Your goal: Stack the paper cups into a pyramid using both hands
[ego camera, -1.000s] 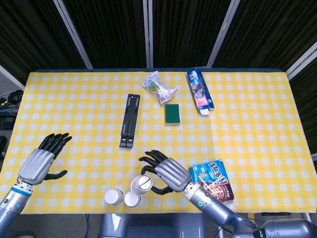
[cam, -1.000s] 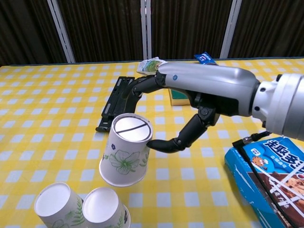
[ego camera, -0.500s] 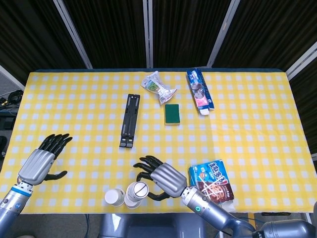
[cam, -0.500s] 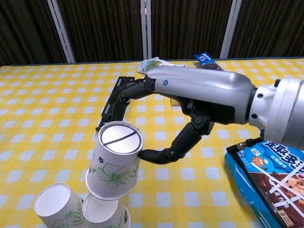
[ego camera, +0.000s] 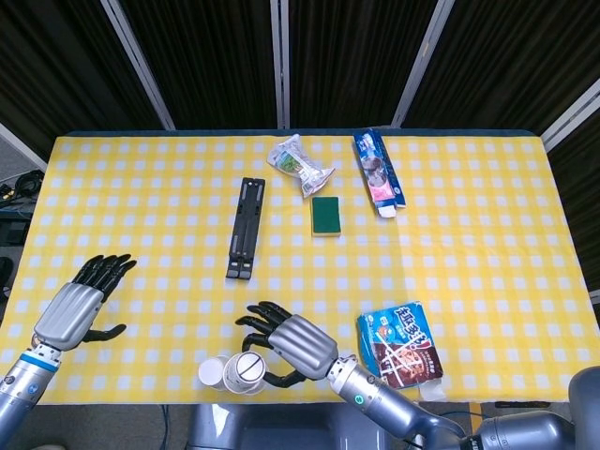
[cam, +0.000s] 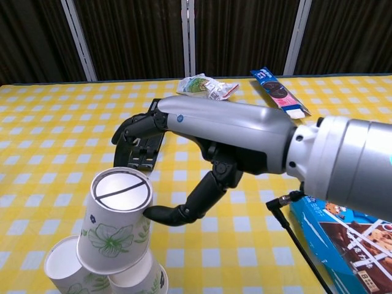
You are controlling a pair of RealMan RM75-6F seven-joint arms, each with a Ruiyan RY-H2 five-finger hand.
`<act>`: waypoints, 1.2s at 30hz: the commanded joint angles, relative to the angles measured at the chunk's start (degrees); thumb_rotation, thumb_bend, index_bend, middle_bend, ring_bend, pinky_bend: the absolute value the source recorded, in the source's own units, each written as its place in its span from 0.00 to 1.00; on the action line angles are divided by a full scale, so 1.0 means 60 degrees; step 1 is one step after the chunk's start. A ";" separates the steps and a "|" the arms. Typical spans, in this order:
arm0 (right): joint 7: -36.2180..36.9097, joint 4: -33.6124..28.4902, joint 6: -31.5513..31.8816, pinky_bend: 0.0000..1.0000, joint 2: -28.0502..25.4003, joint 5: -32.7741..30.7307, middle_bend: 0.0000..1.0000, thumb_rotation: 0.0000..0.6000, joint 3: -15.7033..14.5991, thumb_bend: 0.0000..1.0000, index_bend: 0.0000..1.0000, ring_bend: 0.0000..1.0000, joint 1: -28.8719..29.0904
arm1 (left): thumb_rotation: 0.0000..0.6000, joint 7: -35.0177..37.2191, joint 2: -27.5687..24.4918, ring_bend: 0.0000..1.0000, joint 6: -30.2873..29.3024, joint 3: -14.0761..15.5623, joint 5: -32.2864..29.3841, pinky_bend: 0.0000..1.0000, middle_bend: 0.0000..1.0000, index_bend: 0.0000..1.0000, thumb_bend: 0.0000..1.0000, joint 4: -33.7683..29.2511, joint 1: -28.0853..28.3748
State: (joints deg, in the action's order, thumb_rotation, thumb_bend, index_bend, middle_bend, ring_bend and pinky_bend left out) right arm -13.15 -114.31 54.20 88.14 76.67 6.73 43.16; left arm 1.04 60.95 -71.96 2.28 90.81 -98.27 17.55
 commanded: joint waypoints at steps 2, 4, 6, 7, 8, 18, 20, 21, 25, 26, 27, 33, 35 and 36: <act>-0.0089 0.0147 -0.0012 0.00 0.0190 -0.0198 0.13 1.00 0.0095 0.27 0.50 0.00 0.0076 | 1.00 0.0065 -0.0035 0.00 0.0006 -0.0003 0.0001 0.00 0.00 0.00 0.19 0.0008 0.0001; -0.0157 0.0237 -0.0007 0.00 0.0280 -0.0280 0.13 1.00 0.0122 0.27 0.50 0.00 0.0107 | 1.00 0.0097 -0.0063 0.00 0.0031 0.0008 0.0006 0.00 0.00 0.00 0.19 0.0010 0.0005; -0.0200 0.0290 -0.0040 0.00 0.0381 -0.0428 0.13 1.00 0.0153 0.27 0.50 0.00 0.0152 | 1.00 0.0123 -0.0106 0.00 0.0080 0.0023 0.0009 0.00 0.00 0.00 0.19 -0.0003 0.0020; -0.0251 0.0301 -0.0046 0.00 0.0410 -0.0452 0.13 1.00 0.0159 0.27 0.50 0.00 0.0175 | 1.00 0.0134 -0.0113 0.00 0.0088 0.0023 0.0012 0.00 0.00 0.00 0.19 -0.0003 0.0025; -0.0307 0.0305 -0.0047 0.00 0.0443 -0.0470 0.13 1.00 0.0159 0.27 0.50 0.00 0.0195 | 1.00 0.0149 -0.0121 0.00 0.0101 0.0025 0.0014 0.00 0.00 0.00 0.19 0.0001 0.0031; -0.0755 0.0294 0.0071 0.00 0.0850 -0.0583 0.13 1.00 0.0124 0.27 0.50 0.00 0.0315 | 1.00 0.0276 -0.0206 0.00 0.0097 0.0041 0.0048 0.00 0.00 0.00 0.19 -0.0014 0.0018; -0.0804 0.0306 0.0109 0.00 0.0912 -0.0583 0.13 1.00 0.0094 0.27 0.50 0.00 0.0310 | 1.00 0.0266 -0.0229 0.00 0.0134 0.0054 0.0041 0.00 0.00 0.00 0.19 -0.0027 0.0025; -0.0825 0.0312 0.0132 0.00 0.0945 -0.0582 0.13 1.00 0.0084 0.27 0.50 0.00 0.0308 | 1.00 0.0255 -0.0246 0.00 0.0167 0.0064 0.0033 0.00 0.00 0.00 0.19 -0.0041 0.0031; -0.0904 0.0360 0.0188 0.00 0.1022 -0.0547 0.13 1.00 0.0063 0.27 0.50 0.00 0.0313 | 1.00 0.0256 -0.0285 0.00 0.0195 0.0073 0.0034 0.00 0.00 0.00 0.19 -0.0079 0.0036; -0.0915 0.0369 0.0198 0.00 0.1034 -0.0540 0.13 1.00 0.0060 0.27 0.50 0.00 0.0313 | 1.00 0.0257 -0.0292 0.00 0.0194 0.0075 0.0036 0.00 0.00 0.00 0.19 -0.0084 0.0034; -0.0924 0.0378 0.0205 0.00 0.1045 -0.0539 0.13 1.00 0.0054 0.27 0.50 0.00 0.0313 | 1.00 0.0261 -0.0305 0.00 0.0197 0.0082 0.0038 0.00 0.00 0.00 0.19 -0.0092 0.0030; -0.0936 0.0317 0.0212 0.00 0.1069 -0.0502 0.13 1.00 -0.0020 0.27 0.50 0.00 0.0305 | 1.00 0.0289 -0.0346 0.00 0.0219 0.0090 0.0048 0.00 0.00 0.00 0.19 -0.0116 0.0033; -0.0951 0.0337 0.0238 0.00 0.1109 -0.0486 0.13 1.00 -0.0028 0.26 0.50 0.00 0.0300 | 1.00 0.0292 -0.0350 0.00 0.0197 0.0094 0.0079 0.00 0.00 0.00 0.19 -0.0117 0.0027; -0.0948 0.0347 0.0248 0.00 0.1133 -0.0480 0.13 1.00 -0.0034 0.26 0.50 0.00 0.0296 | 1.00 0.0298 -0.0353 0.00 0.0187 0.0096 0.0089 0.00 0.00 0.00 0.19 -0.0118 0.0023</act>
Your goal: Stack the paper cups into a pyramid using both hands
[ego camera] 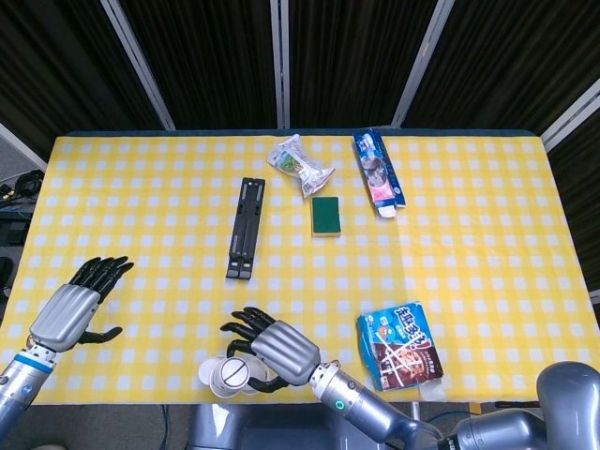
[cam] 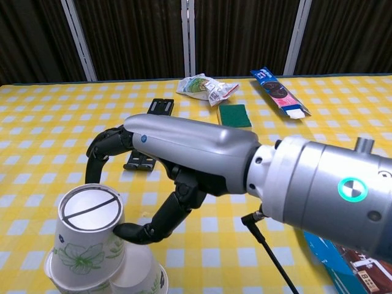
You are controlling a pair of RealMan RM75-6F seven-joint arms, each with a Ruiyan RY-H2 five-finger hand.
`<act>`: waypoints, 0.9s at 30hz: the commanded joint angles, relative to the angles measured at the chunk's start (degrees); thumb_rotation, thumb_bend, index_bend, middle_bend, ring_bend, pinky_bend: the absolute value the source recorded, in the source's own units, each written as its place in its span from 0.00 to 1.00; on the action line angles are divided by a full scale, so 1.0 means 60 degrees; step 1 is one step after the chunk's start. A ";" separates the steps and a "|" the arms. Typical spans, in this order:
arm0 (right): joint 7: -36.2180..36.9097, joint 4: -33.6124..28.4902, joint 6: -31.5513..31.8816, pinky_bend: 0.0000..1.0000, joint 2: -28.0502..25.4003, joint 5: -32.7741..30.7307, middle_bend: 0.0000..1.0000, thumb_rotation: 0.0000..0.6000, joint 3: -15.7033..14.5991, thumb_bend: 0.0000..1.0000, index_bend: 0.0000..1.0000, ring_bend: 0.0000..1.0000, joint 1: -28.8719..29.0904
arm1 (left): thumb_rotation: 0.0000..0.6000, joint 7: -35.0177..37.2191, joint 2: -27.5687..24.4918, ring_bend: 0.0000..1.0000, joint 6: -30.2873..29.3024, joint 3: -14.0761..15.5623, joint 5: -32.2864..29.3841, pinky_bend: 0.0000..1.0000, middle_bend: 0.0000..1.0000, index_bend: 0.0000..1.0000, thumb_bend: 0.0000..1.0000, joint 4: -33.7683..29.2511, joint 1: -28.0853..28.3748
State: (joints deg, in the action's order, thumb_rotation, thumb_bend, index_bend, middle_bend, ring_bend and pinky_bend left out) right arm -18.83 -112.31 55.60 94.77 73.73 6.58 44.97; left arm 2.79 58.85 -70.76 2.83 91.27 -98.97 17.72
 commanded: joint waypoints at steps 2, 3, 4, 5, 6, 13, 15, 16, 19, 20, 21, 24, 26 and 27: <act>-0.0010 0.0045 0.0047 0.00 0.0081 0.0034 0.13 1.00 -0.0021 0.25 0.50 0.00 -0.0015 | 1.00 0.0016 -0.0012 0.00 -0.0015 0.0010 0.0020 0.00 0.00 0.00 0.19 0.0001 -0.0012; -0.0030 0.0067 0.0068 0.00 0.0104 0.0051 0.13 1.00 -0.0027 0.25 0.50 0.00 -0.0020 | 1.00 0.0018 -0.0019 0.00 -0.0007 0.0012 0.0017 0.00 0.00 0.00 0.19 0.0001 -0.0011; -0.0054 0.0089 0.0091 0.00 0.0126 0.0068 0.13 1.00 -0.0034 0.24 0.50 0.00 -0.0026 | 1.00 0.0018 -0.0029 0.00 0.0004 0.0015 0.0014 0.00 0.00 0.00 0.19 -0.0001 -0.0009; -0.0072 0.0103 0.0109 0.00 0.0141 0.0077 0.13 1.00 -0.0041 0.24 0.50 0.00 -0.0032 | 1.00 0.0022 -0.0038 0.00 0.0013 0.0018 0.0012 0.00 0.00 0.00 0.19 -0.0005 -0.0008; -0.0081 0.0111 0.0121 0.00 0.0153 0.0081 0.13 1.00 -0.0048 0.24 0.49 0.00 -0.0039 | 1.00 0.0028 -0.0044 0.00 0.0018 0.0019 0.0010 0.00 0.00 0.00 0.19 -0.0008 -0.0008; -0.0115 0.0092 0.0109 0.00 0.0175 0.0086 0.11 1.00 -0.0094 0.23 0.48 0.00 -0.0052 | 1.00 0.0025 -0.0076 0.00 0.0045 0.0021 -0.0023 0.00 0.00 0.00 0.19 -0.0031 -0.0014; -0.0146 0.0096 0.0095 0.00 0.0176 0.0086 0.10 1.00 -0.0107 0.23 0.47 0.00 -0.0046 | 1.00 0.0010 -0.0088 0.00 0.0031 0.0022 -0.0014 0.00 0.00 0.00 0.19 -0.0052 -0.0022; -0.0158 0.0091 0.0086 0.00 0.0171 0.0081 0.10 1.00 -0.0116 0.23 0.47 0.00 -0.0044 | 1.00 0.0015 -0.0091 0.00 0.0012 0.0022 0.0003 0.00 0.00 0.00 0.19 -0.0059 -0.0027; -0.0247 0.0070 0.0062 0.00 0.0121 0.0040 0.10 1.00 -0.0139 0.23 0.46 0.00 -0.0039 | 1.00 0.0022 -0.0100 0.00 -0.0046 0.0029 0.0042 0.00 0.00 0.00 0.19 -0.0063 -0.0054; -0.0273 0.0041 0.0061 0.00 0.0102 0.0025 0.10 1.00 -0.0137 0.23 0.46 0.00 -0.0038 | 1.00 0.0022 -0.0098 0.00 -0.0044 0.0033 0.0046 0.00 0.00 0.00 0.19 -0.0063 -0.0056; -0.0278 0.0022 0.0057 0.00 0.0091 0.0017 0.09 1.00 -0.0138 0.23 0.45 0.00 -0.0038 | 1.00 0.0019 -0.0099 0.00 -0.0040 0.0034 0.0045 0.00 0.00 0.00 0.19 -0.0064 -0.0055; -0.0322 -0.0038 0.0066 0.00 0.0052 0.0015 0.09 1.00 -0.0150 0.23 0.44 0.00 -0.0046 | 1.00 -0.0007 -0.0099 0.00 -0.0036 0.0031 0.0040 0.00 0.00 0.00 0.19 -0.0073 -0.0057; -0.0351 -0.0047 0.0089 0.00 0.0043 0.0028 0.08 1.00 -0.0150 0.23 0.44 0.00 -0.0052 | 1.00 -0.0015 -0.0096 0.00 -0.0042 0.0032 0.0047 0.00 0.00 0.00 0.19 -0.0081 -0.0060; -0.0366 -0.0050 0.0109 0.00 0.0040 0.0024 0.08 1.00 -0.0145 0.23 0.44 0.00 -0.0059 | 1.00 -0.0021 -0.0096 0.00 -0.0050 0.0034 0.0056 0.00 0.00 0.00 0.19 -0.0086 -0.0064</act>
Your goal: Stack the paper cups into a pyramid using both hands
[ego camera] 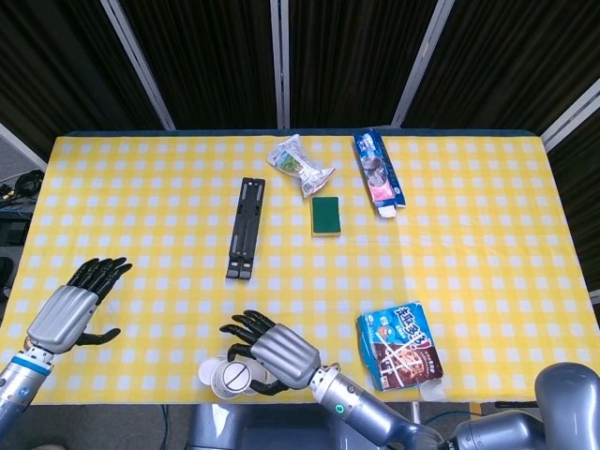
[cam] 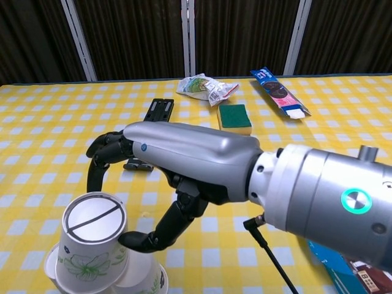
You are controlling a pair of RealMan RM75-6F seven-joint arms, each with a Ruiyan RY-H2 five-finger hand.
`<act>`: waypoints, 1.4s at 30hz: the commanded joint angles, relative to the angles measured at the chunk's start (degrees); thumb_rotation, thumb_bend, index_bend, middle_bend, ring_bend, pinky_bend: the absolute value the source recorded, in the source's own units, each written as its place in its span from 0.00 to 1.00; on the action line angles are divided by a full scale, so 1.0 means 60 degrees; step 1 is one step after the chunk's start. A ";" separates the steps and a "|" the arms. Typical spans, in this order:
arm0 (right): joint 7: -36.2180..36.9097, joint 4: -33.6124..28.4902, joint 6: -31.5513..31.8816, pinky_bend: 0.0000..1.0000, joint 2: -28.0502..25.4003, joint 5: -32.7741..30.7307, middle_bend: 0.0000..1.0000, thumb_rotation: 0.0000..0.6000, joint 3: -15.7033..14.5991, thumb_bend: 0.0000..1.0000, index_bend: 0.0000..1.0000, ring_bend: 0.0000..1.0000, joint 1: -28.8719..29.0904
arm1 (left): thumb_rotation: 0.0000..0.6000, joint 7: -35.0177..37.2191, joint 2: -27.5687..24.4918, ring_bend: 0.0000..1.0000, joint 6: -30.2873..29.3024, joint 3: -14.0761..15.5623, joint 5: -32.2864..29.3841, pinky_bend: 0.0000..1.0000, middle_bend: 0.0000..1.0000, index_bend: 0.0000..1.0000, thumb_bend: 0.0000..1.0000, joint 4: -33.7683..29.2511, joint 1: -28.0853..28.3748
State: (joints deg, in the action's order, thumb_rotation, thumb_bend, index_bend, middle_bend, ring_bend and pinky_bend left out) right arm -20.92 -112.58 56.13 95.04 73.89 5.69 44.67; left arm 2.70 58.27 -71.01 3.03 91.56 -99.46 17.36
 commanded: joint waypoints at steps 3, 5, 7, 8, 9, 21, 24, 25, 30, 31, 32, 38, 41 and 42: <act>-0.0049 0.0011 0.0053 0.00 -0.0002 -0.0026 0.06 1.00 0.0018 0.23 0.41 0.00 -0.0020 | 1.00 -0.0036 0.0003 0.00 -0.0006 0.0000 -0.0004 0.00 0.00 0.00 0.19 -0.0005 -0.0009; -0.0071 -0.0001 0.0042 0.00 -0.0011 -0.0031 0.05 1.00 0.0001 0.23 0.38 0.00 -0.0020 | 1.00 -0.0047 0.0009 0.00 0.0001 -0.0002 -0.0018 0.00 0.00 0.00 0.19 -0.0011 -0.0012; -0.0102 -0.0002 0.0063 0.00 -0.0002 -0.0032 0.05 1.00 0.0003 0.23 0.38 0.00 -0.0024 | 1.00 -0.0046 0.0007 0.00 -0.0004 -0.0007 -0.0015 0.00 0.00 0.00 0.19 -0.0013 -0.0011; -0.0116 0.0009 0.0084 0.00 0.0015 -0.0031 0.05 1.00 0.0013 0.23 0.37 0.00 -0.0028 | 1.00 -0.0039 0.0012 0.00 -0.0026 -0.0012 -0.0002 0.00 0.00 0.00 0.19 -0.0010 -0.0016; -0.0121 0.0017 0.0092 0.00 0.0026 -0.0036 0.04 1.00 0.0017 0.23 0.37 0.00 -0.0030 | 1.00 -0.0039 0.0014 0.00 -0.0040 -0.0014 0.0007 0.00 0.00 0.00 0.19 -0.0005 -0.0021; -0.0316 0.0014 0.0059 0.00 -0.0006 -0.0152 0.01 1.00 -0.0037 0.23 0.32 0.00 -0.0025 | 1.00 -0.0036 0.0025 0.00 -0.0050 -0.0015 0.0014 0.00 0.00 0.00 0.19 0.0016 -0.0035; -0.0327 -0.0038 0.0062 0.00 -0.0035 -0.0184 0.01 1.00 -0.0034 0.23 0.31 0.00 -0.0032 | 1.00 -0.0038 0.0023 0.00 -0.0052 -0.0018 0.0010 0.00 0.00 0.00 0.19 0.0012 -0.0038; -0.0327 -0.0049 0.0065 0.00 -0.0039 -0.0184 0.00 1.00 -0.0032 0.23 0.30 0.00 -0.0033 | 1.00 -0.0041 0.0024 0.00 -0.0052 -0.0017 0.0015 0.00 0.00 0.00 0.19 0.0010 -0.0039; -0.0396 -0.0129 0.0067 0.00 -0.0123 -0.0247 0.00 1.00 0.0000 0.23 0.24 0.00 -0.0024 | 1.00 -0.0053 0.0026 0.00 -0.0033 -0.0014 0.0012 0.00 0.00 0.00 0.19 0.0008 -0.0036; -0.0417 -0.0144 0.0076 0.00 -0.0139 -0.0257 0.00 1.00 0.0004 0.23 0.24 0.00 -0.0024 | 1.00 -0.0050 0.0026 0.00 -0.0035 -0.0018 0.0008 0.00 0.00 0.00 0.19 0.0011 -0.0037; -0.0437 -0.0161 0.0077 0.00 -0.0161 -0.0269 0.00 1.00 0.0004 0.23 0.22 0.00 -0.0024 | 1.00 -0.0046 0.0024 0.00 -0.0041 -0.0024 0.0001 0.00 0.00 0.00 0.19 0.0009 -0.0039; -0.0573 -0.0271 0.0112 0.00 -0.0282 -0.0317 0.00 1.00 -0.0003 0.23 0.17 0.00 -0.0028 | 1.00 -0.0041 0.0015 0.00 -0.0053 -0.0016 0.0026 0.00 0.00 0.00 0.19 0.0006 -0.0046; -0.0701 -0.0283 0.0207 0.00 -0.0351 -0.0313 0.00 1.00 0.0024 0.23 0.16 0.00 -0.0045 | 1.00 -0.0043 0.0012 0.00 -0.0052 -0.0017 0.0029 0.00 0.00 0.00 0.19 0.0005 -0.0045; -0.0745 -0.0291 0.0242 0.00 -0.0384 -0.0328 0.00 1.00 0.0039 0.23 0.16 0.00 -0.0053 | 1.00 -0.0041 0.0013 0.00 -0.0054 -0.0018 0.0027 0.00 0.00 0.00 0.19 0.0006 -0.0047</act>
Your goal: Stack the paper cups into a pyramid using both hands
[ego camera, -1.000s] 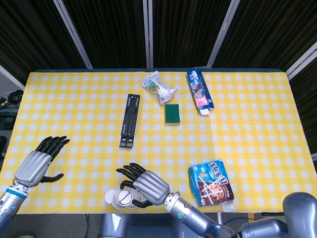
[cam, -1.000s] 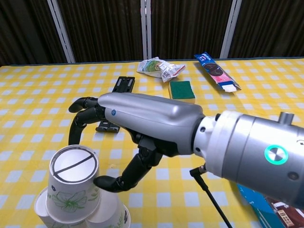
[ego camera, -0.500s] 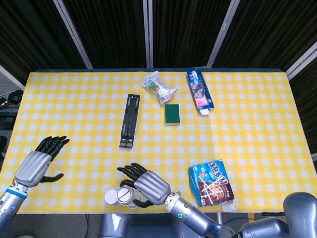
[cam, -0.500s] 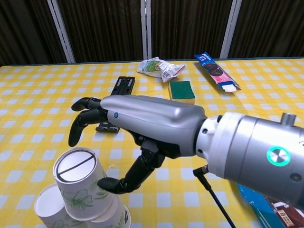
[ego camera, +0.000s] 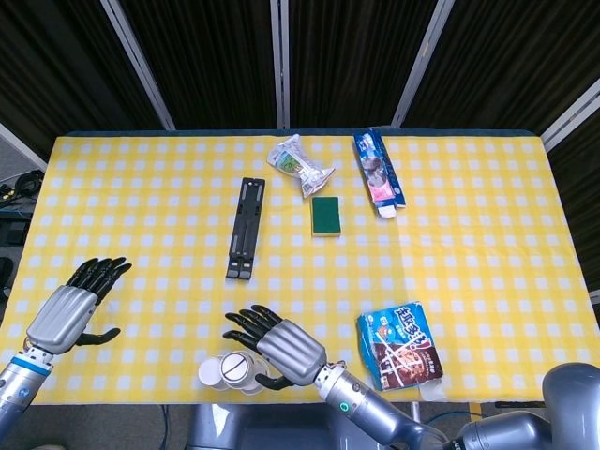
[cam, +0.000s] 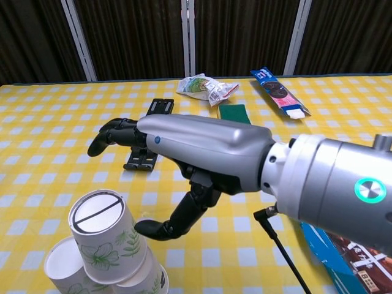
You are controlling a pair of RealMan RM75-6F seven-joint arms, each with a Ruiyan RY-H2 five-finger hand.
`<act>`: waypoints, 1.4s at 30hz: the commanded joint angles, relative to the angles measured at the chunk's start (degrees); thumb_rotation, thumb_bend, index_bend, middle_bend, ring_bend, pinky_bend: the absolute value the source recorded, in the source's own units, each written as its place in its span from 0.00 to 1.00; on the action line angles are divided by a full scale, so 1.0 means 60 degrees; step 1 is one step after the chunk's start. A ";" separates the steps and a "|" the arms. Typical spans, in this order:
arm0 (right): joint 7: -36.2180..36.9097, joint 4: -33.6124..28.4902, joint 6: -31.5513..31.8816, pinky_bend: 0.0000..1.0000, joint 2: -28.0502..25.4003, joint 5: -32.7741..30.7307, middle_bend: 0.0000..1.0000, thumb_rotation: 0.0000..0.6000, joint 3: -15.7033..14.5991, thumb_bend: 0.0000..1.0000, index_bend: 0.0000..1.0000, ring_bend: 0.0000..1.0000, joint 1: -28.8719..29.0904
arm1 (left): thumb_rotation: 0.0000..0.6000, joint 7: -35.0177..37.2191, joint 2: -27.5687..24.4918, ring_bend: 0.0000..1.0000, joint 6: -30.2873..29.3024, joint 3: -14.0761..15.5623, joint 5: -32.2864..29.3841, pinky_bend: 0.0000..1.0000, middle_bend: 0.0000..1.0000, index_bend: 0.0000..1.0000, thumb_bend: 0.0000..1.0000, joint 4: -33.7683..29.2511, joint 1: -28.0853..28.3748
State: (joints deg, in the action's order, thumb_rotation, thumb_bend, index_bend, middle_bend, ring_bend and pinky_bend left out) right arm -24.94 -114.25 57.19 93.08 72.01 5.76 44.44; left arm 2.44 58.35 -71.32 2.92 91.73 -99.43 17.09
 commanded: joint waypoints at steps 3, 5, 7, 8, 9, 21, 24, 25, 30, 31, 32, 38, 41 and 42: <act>-0.0187 -0.0057 0.0173 0.00 -0.0223 -0.0094 0.00 1.00 0.0092 0.23 0.16 0.00 -0.0048 | 1.00 0.0005 0.0003 0.00 -0.0010 -0.0006 -0.0015 0.00 0.00 0.00 0.19 0.0005 -0.0010; -0.0271 -0.0102 0.0247 0.00 -0.0479 -0.0243 0.00 1.00 0.0167 0.23 0.16 0.00 -0.0082 | 1.00 -0.0001 0.0002 0.00 -0.0015 -0.0010 -0.0019 0.00 0.00 0.00 0.19 0.0009 -0.0012; -0.0295 -0.0149 0.0364 0.00 -0.0807 -0.0387 0.00 1.00 0.0249 0.23 0.16 0.00 -0.0156 | 1.00 -0.0005 0.0005 0.00 -0.0017 -0.0009 -0.0019 0.00 0.00 0.00 0.19 0.0008 -0.0016; -0.0286 -0.0173 0.0415 0.00 -0.0975 -0.0435 0.00 1.00 0.0275 0.23 0.16 0.00 -0.0198 | 1.00 -0.0011 0.0007 0.00 -0.0018 -0.0009 -0.0019 0.00 0.00 0.00 0.19 0.0013 -0.0018; -0.0254 -0.0196 0.0474 0.00 -0.1141 -0.0480 0.00 1.00 0.0296 0.23 0.16 0.00 -0.0251 | 1.00 -0.0016 0.0009 0.00 -0.0020 -0.0011 -0.0023 0.00 0.00 0.00 0.19 0.0015 -0.0020; 0.1476 0.0936 0.1682 0.00 -0.2841 0.0196 0.00 1.00 -0.0140 0.23 0.16 0.00 -0.1636 | 1.00 -0.0223 0.0263 0.00 -0.0313 -0.0101 -0.0084 0.00 0.00 0.00 0.19 0.0141 -0.0163; 0.2335 0.1526 0.2074 0.00 -0.2991 0.0582 0.00 1.00 -0.0322 0.23 0.15 0.00 -0.2080 | 1.00 -0.0293 0.0411 0.00 -0.0514 -0.0144 -0.0079 0.00 0.00 0.00 0.19 0.0250 -0.0251; 0.2447 0.1624 0.2154 0.00 -0.3017 0.0618 0.00 1.00 -0.0350 0.23 0.15 0.00 -0.2160 | 1.00 -0.0303 0.0432 0.00 -0.0543 -0.0149 -0.0077 0.00 0.00 0.00 0.19 0.0266 -0.0264; 0.3899 0.2877 0.3363 0.00 -0.3174 0.1462 0.00 1.00 -0.0763 0.23 0.13 0.00 -0.3175 | 1.00 -0.0385 0.0836 0.00 -0.0965 -0.0226 0.0010 0.00 0.00 0.00 0.19 0.0533 -0.0432; 0.4007 0.3025 0.3519 0.00 -0.3170 0.1563 0.00 1.00 -0.0804 0.23 0.12 0.00 -0.3290 | 1.00 -0.0379 0.0895 0.00 -0.1019 -0.0235 0.0030 0.00 0.00 0.00 0.19 0.0576 -0.0450; 0.4115 0.3301 0.3870 0.00 -0.3142 0.1707 0.00 1.00 -0.0855 0.23 0.11 0.00 -0.3518 | 1.00 -0.0367 0.0987 0.00 -0.1106 -0.0245 0.0065 0.00 0.00 0.00 0.19 0.0654 -0.0482; 0.4279 0.5043 0.5547 0.00 -0.2663 0.2117 0.00 1.00 -0.1122 0.23 0.09 0.00 -0.4791 | 1.00 -0.0318 0.1500 0.00 -0.1598 -0.0337 0.0110 0.00 0.00 0.00 0.19 0.1226 -0.0695; 0.4689 0.5525 0.5767 0.00 -0.2546 0.2219 0.00 1.00 -0.1201 0.23 0.09 0.00 -0.5116 | 1.00 -0.0354 0.1669 0.00 -0.1672 -0.0386 0.0057 0.00 0.00 0.00 0.19 0.1438 -0.0734; 0.4787 0.5620 0.5789 0.00 -0.2525 0.2243 0.00 1.00 -0.1210 0.23 0.09 0.00 -0.5166 | 1.00 -0.0378 0.1703 0.00 -0.1683 -0.0395 0.0050 0.00 0.00 0.00 0.19 0.1478 -0.0739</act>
State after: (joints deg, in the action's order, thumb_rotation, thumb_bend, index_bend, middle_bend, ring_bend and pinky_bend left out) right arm 2.31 -82.04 90.91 77.14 84.66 -0.87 14.79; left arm 0.27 68.41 -81.30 0.65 92.12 -90.70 12.75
